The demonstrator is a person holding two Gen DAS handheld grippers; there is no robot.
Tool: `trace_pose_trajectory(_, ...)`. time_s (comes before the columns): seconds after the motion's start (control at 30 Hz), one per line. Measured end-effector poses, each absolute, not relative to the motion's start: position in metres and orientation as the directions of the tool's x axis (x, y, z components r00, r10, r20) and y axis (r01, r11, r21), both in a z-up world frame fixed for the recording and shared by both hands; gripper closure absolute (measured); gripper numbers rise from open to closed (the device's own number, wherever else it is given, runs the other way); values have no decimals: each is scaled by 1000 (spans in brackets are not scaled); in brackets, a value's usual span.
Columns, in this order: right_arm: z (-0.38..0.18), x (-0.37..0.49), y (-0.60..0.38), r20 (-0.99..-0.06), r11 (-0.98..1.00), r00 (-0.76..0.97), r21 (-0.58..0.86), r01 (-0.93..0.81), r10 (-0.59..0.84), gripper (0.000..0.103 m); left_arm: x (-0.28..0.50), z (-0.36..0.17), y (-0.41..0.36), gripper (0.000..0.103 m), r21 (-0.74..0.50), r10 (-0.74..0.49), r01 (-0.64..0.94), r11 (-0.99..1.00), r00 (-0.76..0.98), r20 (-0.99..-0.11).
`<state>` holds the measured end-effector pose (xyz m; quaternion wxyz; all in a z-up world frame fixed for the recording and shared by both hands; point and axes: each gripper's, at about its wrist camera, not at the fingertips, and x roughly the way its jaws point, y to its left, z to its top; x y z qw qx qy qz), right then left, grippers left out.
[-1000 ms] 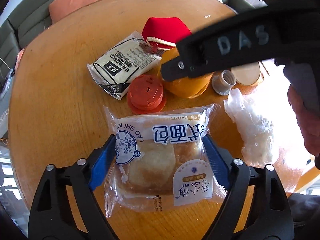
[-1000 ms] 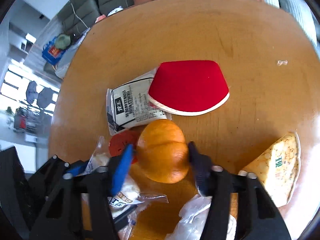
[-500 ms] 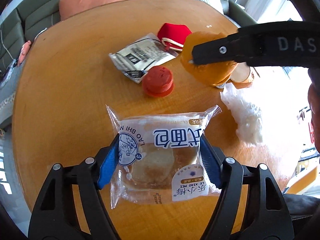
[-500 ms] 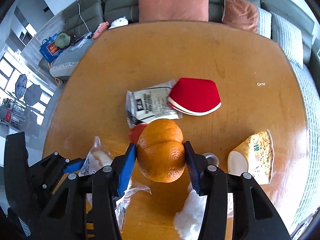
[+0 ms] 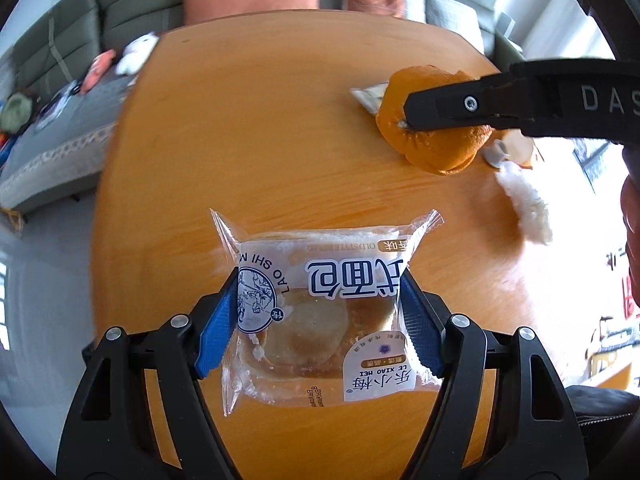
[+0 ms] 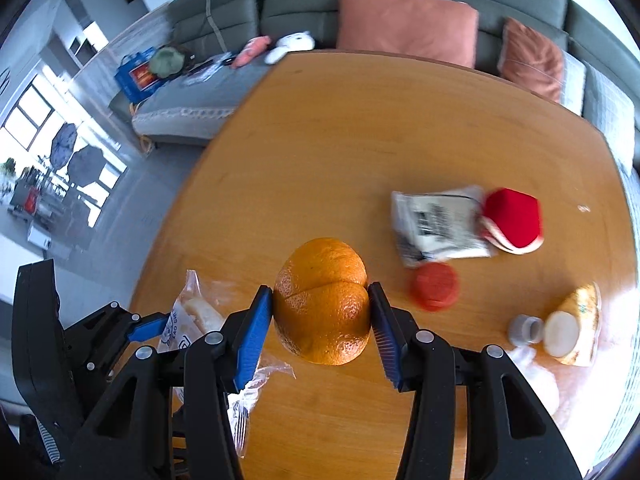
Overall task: Collect trash
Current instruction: 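Carry the bread packet and orange over the black bin with both tools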
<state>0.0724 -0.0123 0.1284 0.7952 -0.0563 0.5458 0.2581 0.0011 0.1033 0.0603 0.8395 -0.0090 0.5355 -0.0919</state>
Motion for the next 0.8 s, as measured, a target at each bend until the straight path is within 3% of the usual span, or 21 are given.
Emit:
trace_pose_trajectory(0.43,117,27,143,-912,713,141,197,-673,384,52,-59,55,234,31,-153,-77,-135,979,450,-890)
trace_pose_trajectory(0.8,112,-28,255,-894,541,0,271,-796,448,52,-145,46,351,31,-137,73,-443,886,425,-902)
